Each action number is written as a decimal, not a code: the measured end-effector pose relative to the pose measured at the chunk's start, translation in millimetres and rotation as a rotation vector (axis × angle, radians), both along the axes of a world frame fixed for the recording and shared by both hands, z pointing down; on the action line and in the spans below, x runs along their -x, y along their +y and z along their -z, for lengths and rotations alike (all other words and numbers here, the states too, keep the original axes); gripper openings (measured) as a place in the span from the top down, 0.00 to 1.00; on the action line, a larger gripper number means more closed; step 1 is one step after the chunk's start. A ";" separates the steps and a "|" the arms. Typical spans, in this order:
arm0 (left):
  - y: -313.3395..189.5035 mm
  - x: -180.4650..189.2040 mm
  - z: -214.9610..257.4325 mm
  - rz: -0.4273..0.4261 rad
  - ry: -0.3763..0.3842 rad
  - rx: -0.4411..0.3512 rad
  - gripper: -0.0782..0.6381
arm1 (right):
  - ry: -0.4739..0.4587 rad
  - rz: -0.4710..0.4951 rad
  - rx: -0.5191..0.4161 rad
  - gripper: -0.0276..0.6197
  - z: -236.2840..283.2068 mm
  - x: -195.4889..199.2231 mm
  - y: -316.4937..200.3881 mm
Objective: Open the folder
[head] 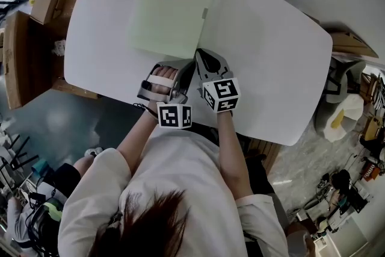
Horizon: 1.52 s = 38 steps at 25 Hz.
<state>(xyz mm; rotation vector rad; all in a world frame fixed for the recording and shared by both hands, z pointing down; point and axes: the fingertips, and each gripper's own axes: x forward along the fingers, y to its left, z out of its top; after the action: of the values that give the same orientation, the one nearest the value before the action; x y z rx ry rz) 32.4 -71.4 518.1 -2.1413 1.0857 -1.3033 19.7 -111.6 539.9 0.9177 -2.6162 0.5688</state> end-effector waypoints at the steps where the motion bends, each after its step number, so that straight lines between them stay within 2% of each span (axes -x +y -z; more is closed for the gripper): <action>1: -0.6 0.7 2.0 0.007 0.012 0.000 0.88 | 0.003 0.000 -0.002 0.95 -0.4 0.2 -0.1; 5: -3.6 3.1 9.2 0.034 0.064 0.006 0.88 | 0.030 0.000 -0.014 0.95 -1.9 1.1 -0.4; 8: -4.4 4.1 9.7 0.041 0.082 0.017 0.88 | 0.055 0.013 -0.058 0.95 3.2 5.2 -1.9; 13: -2.7 5.5 11.0 0.048 0.098 0.031 0.88 | -0.001 0.021 -0.056 0.95 6.2 12.5 -8.4; 22: 3.3 13.5 3.3 0.007 0.046 0.021 0.88 | -0.005 0.009 -0.051 0.95 3.2 19.7 -6.2; 30: 2.4 16.7 3.9 0.055 0.050 0.029 0.87 | -0.003 -0.002 -0.041 0.95 4.0 6.4 -10.1; 32: 4.8 23.5 -1.4 0.056 0.046 0.054 0.83 | -0.002 -0.014 -0.038 0.95 4.0 7.9 -9.8; 34: 7.0 29.2 -7.7 0.052 0.029 0.073 0.75 | -0.002 -0.022 -0.033 0.95 4.2 11.5 -8.9; 38: 1.4 30.1 -7.8 0.053 0.004 0.044 0.72 | -0.005 -0.025 -0.027 0.95 4.2 15.1 -8.3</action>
<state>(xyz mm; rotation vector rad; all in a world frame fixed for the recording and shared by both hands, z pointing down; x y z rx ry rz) 2.4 -70.1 525.9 -2.1620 1.1326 -1.3589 4.6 -119.9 535.7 0.9598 -2.6266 0.5435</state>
